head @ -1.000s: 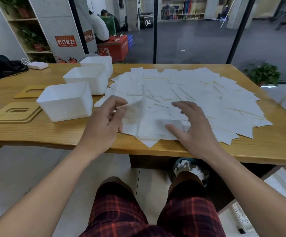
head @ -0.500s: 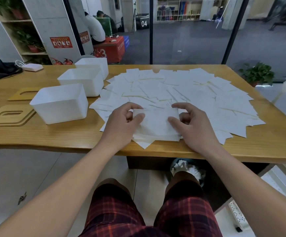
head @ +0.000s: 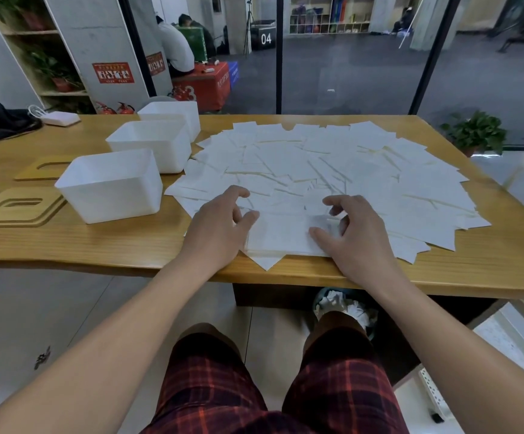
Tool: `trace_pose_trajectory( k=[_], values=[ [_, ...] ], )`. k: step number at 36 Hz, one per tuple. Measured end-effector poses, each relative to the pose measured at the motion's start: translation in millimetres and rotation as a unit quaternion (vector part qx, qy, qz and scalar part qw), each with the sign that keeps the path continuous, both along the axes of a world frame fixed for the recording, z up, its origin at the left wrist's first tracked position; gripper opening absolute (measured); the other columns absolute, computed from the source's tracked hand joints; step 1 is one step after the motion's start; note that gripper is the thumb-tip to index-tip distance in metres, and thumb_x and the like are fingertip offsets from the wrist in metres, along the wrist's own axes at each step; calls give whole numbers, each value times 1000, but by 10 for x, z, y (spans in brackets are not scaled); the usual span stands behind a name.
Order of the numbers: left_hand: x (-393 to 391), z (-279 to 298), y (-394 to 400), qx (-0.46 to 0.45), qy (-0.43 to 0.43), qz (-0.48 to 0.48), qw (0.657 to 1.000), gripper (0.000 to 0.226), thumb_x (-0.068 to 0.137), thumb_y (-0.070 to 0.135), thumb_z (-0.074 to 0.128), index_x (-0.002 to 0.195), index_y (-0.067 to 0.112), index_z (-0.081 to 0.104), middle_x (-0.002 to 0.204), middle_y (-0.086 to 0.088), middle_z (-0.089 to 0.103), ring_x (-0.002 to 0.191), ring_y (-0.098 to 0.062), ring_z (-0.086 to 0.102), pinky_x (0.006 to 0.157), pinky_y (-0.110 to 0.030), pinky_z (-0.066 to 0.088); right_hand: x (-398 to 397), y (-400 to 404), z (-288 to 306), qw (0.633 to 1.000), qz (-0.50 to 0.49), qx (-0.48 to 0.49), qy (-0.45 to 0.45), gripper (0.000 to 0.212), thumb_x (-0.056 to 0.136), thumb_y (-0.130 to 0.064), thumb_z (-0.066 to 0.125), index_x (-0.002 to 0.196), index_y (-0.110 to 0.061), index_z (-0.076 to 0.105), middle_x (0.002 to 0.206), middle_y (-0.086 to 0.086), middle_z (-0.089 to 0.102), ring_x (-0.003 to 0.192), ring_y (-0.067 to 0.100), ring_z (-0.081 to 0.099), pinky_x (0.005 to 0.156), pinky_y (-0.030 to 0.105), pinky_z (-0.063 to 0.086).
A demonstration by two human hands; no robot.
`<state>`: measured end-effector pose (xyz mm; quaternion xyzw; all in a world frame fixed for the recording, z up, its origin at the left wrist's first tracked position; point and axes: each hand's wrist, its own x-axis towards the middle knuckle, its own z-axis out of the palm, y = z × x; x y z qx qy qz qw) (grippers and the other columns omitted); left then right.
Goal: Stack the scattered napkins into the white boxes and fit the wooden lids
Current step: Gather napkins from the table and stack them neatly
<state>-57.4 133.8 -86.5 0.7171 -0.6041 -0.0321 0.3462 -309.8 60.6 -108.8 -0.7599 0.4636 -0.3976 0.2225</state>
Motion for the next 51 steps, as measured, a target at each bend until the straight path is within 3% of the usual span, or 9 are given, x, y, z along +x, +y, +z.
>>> trace_pose_trajectory(
  k=[6,13,19,23,29,35,41,45,51],
  values=[
    [370,-21,89,22,17,3,1000,16,111,31,56,119,33,69,112,20,65,101,-3,59,87,-26,50,-14,1,14,998,34,23,-40,22,95,-34,78,116,-37,71,113,-16,61,84,7,55,79,22,45],
    [506,-191,106,47,-13,-12,999,26,112,28,54,132,29,70,125,13,67,122,-12,54,105,-37,50,36,31,1,998,58,8,-6,13,96,-37,77,109,-35,75,108,-16,66,81,7,58,75,22,45],
    [466,-191,102,81,-95,-6,992,34,110,39,51,142,35,61,143,12,60,134,-25,44,112,-45,33,40,38,-10,998,56,-2,27,14,94,-37,76,107,-32,75,108,-15,66,76,9,59,74,24,47],
    [483,-124,58,119,-96,-7,988,35,108,46,50,141,41,59,134,11,55,132,-24,39,110,-44,29,52,46,-12,998,53,-6,38,12,95,-37,75,107,-32,75,108,-15,65,76,10,59,74,24,49],
    [521,0,-30,136,-106,-20,985,19,101,51,59,118,41,60,125,11,48,130,-19,36,112,-45,29,60,47,-19,998,50,-7,48,11,95,-37,75,106,-33,75,108,-17,64,75,10,61,72,22,48],
    [539,-35,-32,122,-56,4,991,16,104,50,60,113,36,58,117,15,60,122,-17,42,106,-41,30,65,48,-32,997,51,-8,50,11,96,-38,74,105,-33,75,109,-18,64,79,8,61,73,22,48],
    [590,-50,-5,114,-95,54,987,17,108,52,54,105,39,64,115,12,59,129,-26,42,107,-45,29,67,46,-45,997,48,-16,64,10,97,-39,73,106,-34,74,109,-19,63,81,4,61,73,19,46],
    [649,-15,34,96,-62,51,992,17,111,46,51,107,34,63,121,13,60,133,-24,42,107,-42,27,66,49,-46,997,47,-21,64,11,97,-39,73,106,-33,74,109,-18,63,81,5,61,75,21,47],
    [827,70,115,-3,72,50,996,11,111,37,58,110,27,62,118,10,67,117,-9,59,97,-34,45,70,54,-41,996,46,-24,69,12,97,-40,72,107,-34,74,110,-18,63,82,4,61,76,21,47]
  ],
)
